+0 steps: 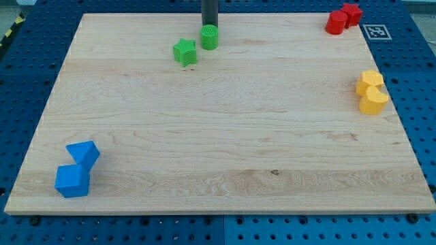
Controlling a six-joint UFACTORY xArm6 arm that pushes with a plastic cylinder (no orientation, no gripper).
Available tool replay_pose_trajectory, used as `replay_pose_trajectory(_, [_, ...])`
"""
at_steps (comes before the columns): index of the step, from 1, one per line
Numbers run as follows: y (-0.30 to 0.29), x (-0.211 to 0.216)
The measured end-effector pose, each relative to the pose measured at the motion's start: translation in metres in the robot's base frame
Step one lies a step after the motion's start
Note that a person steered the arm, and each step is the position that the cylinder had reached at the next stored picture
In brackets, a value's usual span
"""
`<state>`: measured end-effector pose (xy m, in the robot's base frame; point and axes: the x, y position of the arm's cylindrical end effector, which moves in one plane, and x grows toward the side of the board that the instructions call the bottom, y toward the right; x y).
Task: Slide the green circle into the green star
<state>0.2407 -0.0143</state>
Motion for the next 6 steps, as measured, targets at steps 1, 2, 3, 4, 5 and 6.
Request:
replay_pose_trajectory(1, [0.021, 0.0])
replay_pose_trajectory(2, [0.029, 0.004])
replay_pose_trajectory(3, [0.024, 0.019])
replay_pose_trajectory(4, [0.016, 0.031])
replay_pose_trajectory(5, [-0.013, 0.031])
replay_pose_trajectory(6, [-0.022, 0.031])
